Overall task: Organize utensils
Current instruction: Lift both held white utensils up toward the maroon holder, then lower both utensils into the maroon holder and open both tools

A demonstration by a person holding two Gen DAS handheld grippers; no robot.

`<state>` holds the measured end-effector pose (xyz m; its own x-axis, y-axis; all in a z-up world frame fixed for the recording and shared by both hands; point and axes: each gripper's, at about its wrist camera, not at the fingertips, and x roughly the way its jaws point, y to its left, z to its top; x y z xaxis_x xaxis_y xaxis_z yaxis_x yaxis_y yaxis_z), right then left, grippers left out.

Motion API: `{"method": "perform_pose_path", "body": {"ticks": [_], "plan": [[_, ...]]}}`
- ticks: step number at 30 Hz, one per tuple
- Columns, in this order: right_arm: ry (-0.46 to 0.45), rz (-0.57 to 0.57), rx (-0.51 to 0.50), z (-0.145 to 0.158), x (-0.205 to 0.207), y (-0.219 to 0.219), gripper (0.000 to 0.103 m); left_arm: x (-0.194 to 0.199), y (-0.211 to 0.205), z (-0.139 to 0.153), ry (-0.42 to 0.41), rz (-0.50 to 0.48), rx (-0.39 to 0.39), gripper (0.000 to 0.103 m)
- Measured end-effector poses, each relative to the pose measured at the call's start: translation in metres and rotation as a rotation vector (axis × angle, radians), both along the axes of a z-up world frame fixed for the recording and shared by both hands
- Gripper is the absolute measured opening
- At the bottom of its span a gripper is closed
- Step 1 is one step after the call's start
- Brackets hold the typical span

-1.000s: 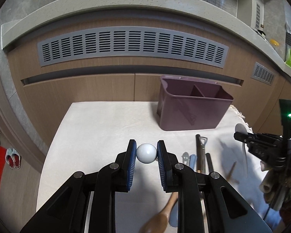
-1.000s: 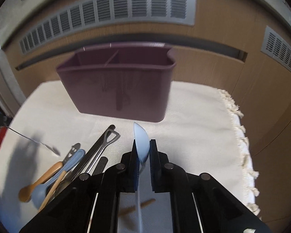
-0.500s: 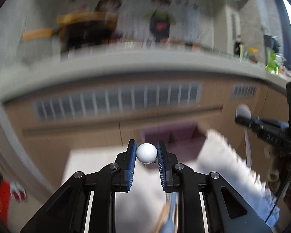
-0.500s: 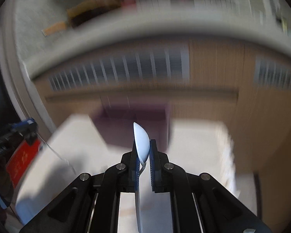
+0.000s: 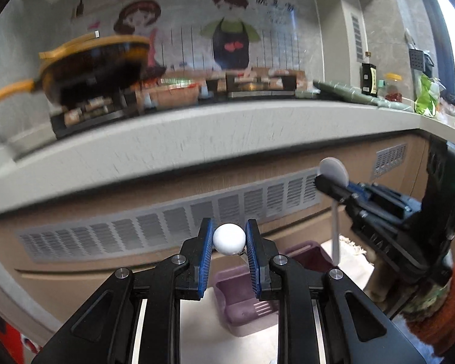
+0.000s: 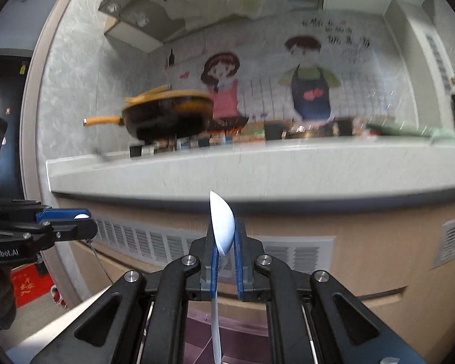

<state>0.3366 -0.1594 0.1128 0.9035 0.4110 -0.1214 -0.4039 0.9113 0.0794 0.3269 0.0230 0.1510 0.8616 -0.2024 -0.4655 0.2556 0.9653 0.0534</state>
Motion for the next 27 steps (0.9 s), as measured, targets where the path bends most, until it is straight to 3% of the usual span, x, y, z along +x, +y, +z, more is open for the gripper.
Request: {"method": "perform_pose_path", "body": {"ticks": [5,8,10,12,19,22,27], "plan": [[0.086,0.010,-0.020,-0.041,0.032,0.000,0.009,0.033,-0.001,-0.036,0.053,0.012,-0.023,0.023],[0.204,0.055,-0.021,-0.061,0.046,-0.002,0.015,0.044,0.001,-0.051,0.065,-0.017,-0.075,0.024],[0.287,0.076,-0.031,-0.071,0.053,-0.004,0.025,0.050,0.001,-0.059,0.080,-0.036,-0.103,0.033],[0.317,0.053,-0.055,-0.077,0.051,-0.007,0.027,0.049,0.003,-0.058,0.085,-0.034,-0.125,0.042],[0.314,-0.040,-0.077,-0.053,-0.008,-0.033,0.027,-0.001,0.024,-0.045,0.084,0.043,-0.141,0.046],[0.420,-0.046,-0.132,-0.066,-0.036,-0.036,0.027,-0.029,0.032,-0.061,0.132,0.067,-0.137,0.047],[0.647,0.017,-0.140,-0.126,-0.088,-0.029,0.027,-0.078,0.038,-0.110,0.242,0.087,-0.121,0.047]]}}
